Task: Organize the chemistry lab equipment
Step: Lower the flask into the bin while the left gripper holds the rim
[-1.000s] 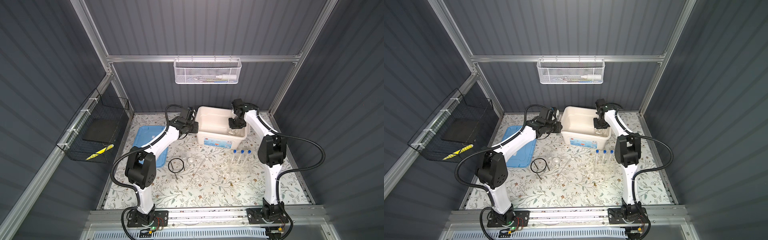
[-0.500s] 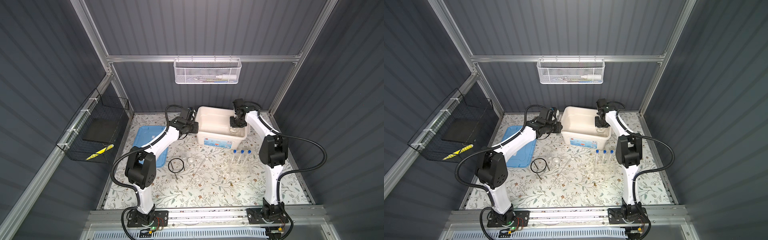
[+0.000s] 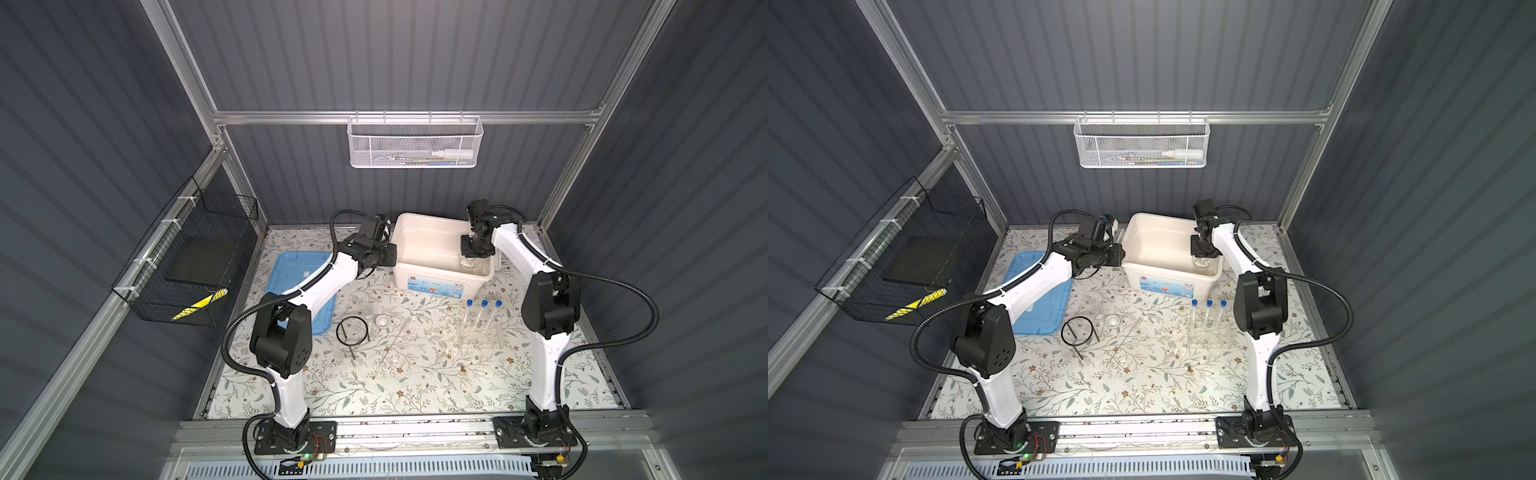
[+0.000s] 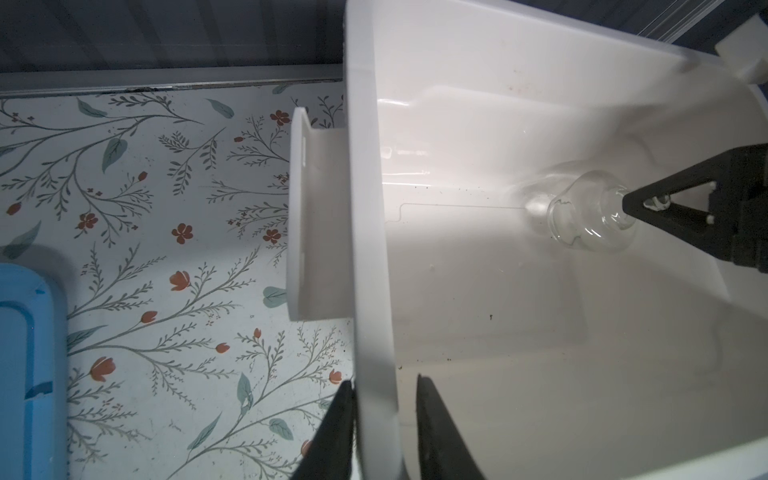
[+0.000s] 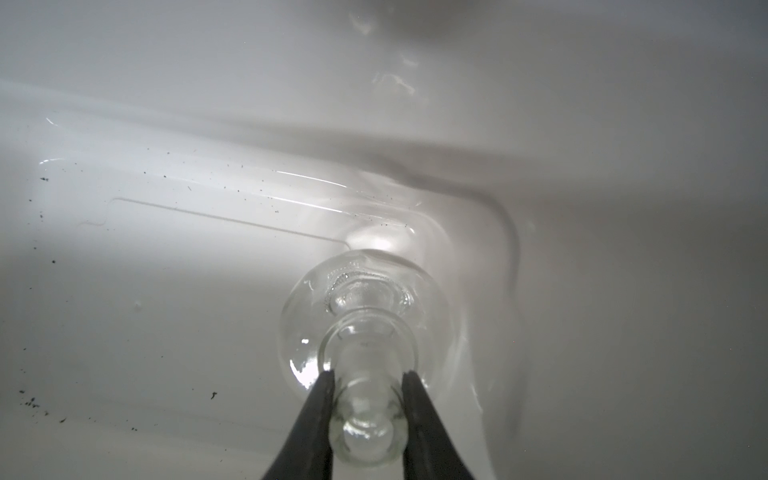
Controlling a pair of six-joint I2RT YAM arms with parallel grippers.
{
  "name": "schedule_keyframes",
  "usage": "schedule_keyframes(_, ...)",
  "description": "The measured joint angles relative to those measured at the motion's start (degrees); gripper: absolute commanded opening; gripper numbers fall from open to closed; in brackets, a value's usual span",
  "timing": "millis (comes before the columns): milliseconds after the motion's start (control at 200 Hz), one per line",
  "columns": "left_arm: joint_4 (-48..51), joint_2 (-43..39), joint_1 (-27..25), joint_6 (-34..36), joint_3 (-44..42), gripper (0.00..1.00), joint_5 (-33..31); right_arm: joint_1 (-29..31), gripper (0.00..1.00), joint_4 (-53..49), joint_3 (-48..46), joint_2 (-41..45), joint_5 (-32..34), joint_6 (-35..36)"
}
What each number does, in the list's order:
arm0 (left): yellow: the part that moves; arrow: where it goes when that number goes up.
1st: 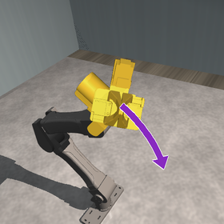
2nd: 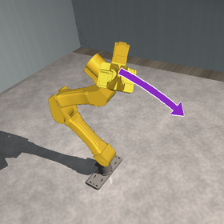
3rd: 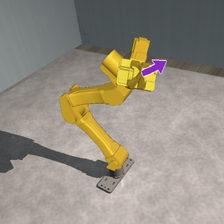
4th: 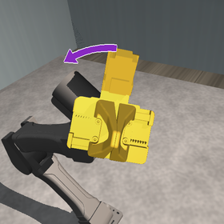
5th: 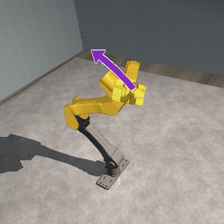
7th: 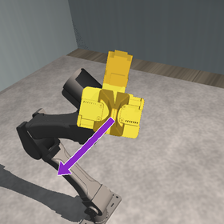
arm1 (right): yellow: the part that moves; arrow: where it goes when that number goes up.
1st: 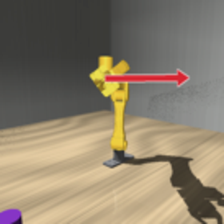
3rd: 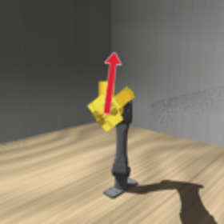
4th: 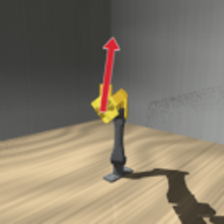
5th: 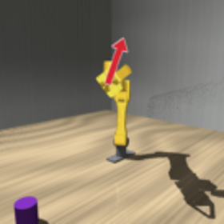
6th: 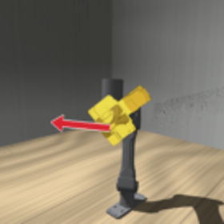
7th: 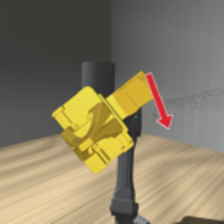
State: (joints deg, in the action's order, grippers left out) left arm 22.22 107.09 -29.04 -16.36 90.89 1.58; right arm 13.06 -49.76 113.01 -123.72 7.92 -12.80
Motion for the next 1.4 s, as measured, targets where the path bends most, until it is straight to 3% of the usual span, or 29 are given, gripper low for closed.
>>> schedule_keyframes(285,-0.15,0.0,0.0,0.0,-0.11,0.29,0.15,0.04,0.15,-1.81,4.44,-3.08,1.42,0.11)
schedule_keyframes(495,-0.61,0.0,0.02,0.0,-0.33,0.3,0.2,0.11,0.18,-1.79,4.44,-3.13,1.57,0.15)
schedule_keyframes(865,-0.68,0.02,0.0,0.0,-0.39,0.3,0.61,0.28,0.15,2.19,0.83,-1.11,2.54,0.46)
schedule_keyframes(1401,-1.27,0.07,0.15,-0.09,-0.63,0.3,1.73,0.55,0.15,5.42,-4.72,2.16,-1.22,11.82)
